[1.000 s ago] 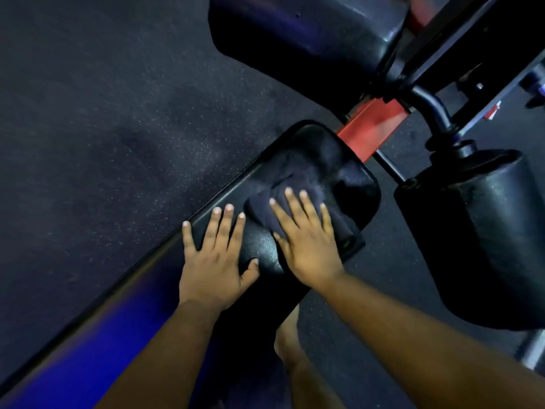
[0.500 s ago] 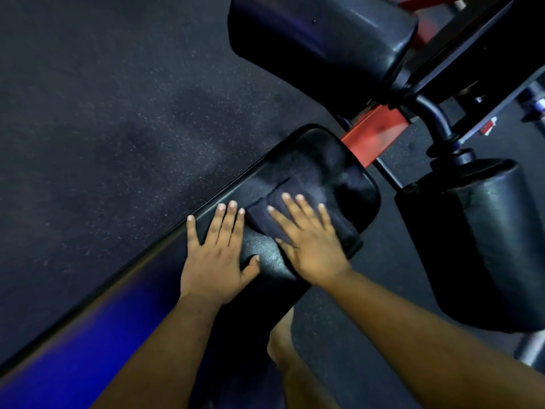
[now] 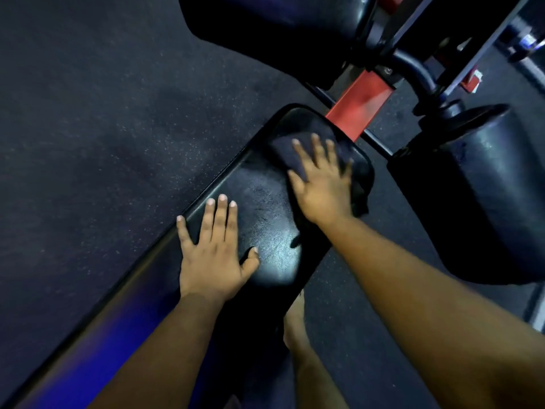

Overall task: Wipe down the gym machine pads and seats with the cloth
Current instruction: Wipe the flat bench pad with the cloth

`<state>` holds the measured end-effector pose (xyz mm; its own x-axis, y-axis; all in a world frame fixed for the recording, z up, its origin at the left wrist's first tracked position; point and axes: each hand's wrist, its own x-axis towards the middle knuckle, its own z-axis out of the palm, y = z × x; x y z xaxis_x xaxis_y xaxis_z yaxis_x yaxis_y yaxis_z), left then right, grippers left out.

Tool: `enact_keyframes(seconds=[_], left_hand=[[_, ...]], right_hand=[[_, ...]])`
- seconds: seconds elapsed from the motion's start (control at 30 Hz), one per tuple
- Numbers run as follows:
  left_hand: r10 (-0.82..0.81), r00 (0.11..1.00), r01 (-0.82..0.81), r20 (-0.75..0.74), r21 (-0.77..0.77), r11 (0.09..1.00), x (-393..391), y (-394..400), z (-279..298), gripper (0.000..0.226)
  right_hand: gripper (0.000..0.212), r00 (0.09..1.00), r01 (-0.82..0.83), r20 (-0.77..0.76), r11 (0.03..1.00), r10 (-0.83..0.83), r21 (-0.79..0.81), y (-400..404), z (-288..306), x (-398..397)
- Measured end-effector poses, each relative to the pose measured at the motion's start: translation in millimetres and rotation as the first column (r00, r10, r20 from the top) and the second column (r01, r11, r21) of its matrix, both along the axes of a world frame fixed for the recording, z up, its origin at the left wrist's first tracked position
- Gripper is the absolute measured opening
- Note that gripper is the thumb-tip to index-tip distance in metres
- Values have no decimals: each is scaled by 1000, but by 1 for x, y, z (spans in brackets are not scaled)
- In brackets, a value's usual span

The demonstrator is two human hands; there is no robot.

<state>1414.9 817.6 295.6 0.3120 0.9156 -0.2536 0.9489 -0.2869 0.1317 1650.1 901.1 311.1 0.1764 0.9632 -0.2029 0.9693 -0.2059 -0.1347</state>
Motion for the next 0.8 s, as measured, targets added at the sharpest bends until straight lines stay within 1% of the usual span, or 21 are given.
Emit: enact_keyframes(seconds=[0.03, 0.07, 0.1, 0.17, 0.23, 0.3, 0.33, 0.37, 0.43, 0.47, 0.5, 0.53, 0.57, 0.6, 0.63, 0.67, 0.7, 0.73, 0.77, 0.8], left_hand=[[1, 1000, -1, 0, -9, 1000, 0, 0, 0, 92], [0, 1000, 0, -1, -14, 1000, 0, 1, 1, 92], [-2, 1000, 1, -3, -18, 1000, 1, 2, 1, 92], [-3, 1000, 3, -9, -26, 1000, 1, 2, 2, 92], [3, 1000, -3, 1, -21, 1000, 0, 2, 1, 93], [5, 1000, -5, 9, -11, 1000, 0, 1, -1, 93], [4, 1000, -4, 7, -4, 1000, -1, 1, -2, 93], [2, 1000, -2, 3, 5, 1000, -1, 0, -3, 93], [0, 1000, 0, -10, 11, 1000, -1, 0, -5, 92], [3, 1000, -3, -13, 8, 1000, 0, 0, -4, 92], [7, 1000, -7, -13, 5, 1000, 0, 0, -3, 92], [8, 1000, -8, -13, 3, 1000, 0, 0, -3, 92], [7, 1000, -7, -16, 3, 1000, 0, 1, -2, 92], [7, 1000, -7, -19, -2, 1000, 0, 1, -1, 92], [7, 1000, -7, -21, -9, 1000, 0, 1, 0, 92], [6, 1000, -6, -19, -12, 1000, 1, 1, 0, 91], [7, 1000, -7, -15, -15, 1000, 1, 1, 0, 91], [12, 1000, -12, -9, -19, 1000, 1, 1, 1, 91], [14, 1000, -14, -6, -23, 1000, 1, 2, 1, 91], [15, 1000, -15, -7, -26, 1000, 1, 2, 2, 91]], right_hand=[[63, 997, 75, 0, 997, -75, -3, -22, 2, 4], [64, 995, 99, 14, 995, -99, -14, -45, 3, -2], [65, 997, 70, 28, 997, -69, -32, -67, 4, -15], [66, 998, -58, 8, 994, 59, -93, -95, 5, -44], [65, 983, -181, -45, 976, 176, -125, -80, 5, -45], [64, 970, -242, -4, 967, 243, -82, -30, 2, -23], [64, 974, -222, 31, 973, 224, -67, 2, 0, -11], [63, 989, -141, 42, 988, 144, -67, 33, 0, -3], [62, 999, 51, 11, 996, -51, -78, 71, -3, -15], [61, 998, 64, -13, 995, -65, -73, 73, -2, -30], [61, 1000, -7, -24, 999, 6, -54, 65, -1, -45], [60, 993, -114, -19, 993, 114, -33, 49, 0, -53], [60, 978, -205, -26, 979, 205, -16, 33, 0, -47], [61, 969, -245, -22, 969, 245, -13, 21, -1, -30], [62, 975, -220, -8, 975, 220, -11, 12, -1, -8], [62, 993, -119, 8, 993, 119, -7, 7, -1, 14], [62, 1000, 22, 10, 1000, -21, -6, -1, 0, 32], [63, 991, 137, 13, 991, -137, -2, -12, 1, 38], [63, 978, 208, 22, 978, -209, 10, -30, 1, 32], [64, 978, 206, 31, 979, -206, 7, -55, 2, 16]])
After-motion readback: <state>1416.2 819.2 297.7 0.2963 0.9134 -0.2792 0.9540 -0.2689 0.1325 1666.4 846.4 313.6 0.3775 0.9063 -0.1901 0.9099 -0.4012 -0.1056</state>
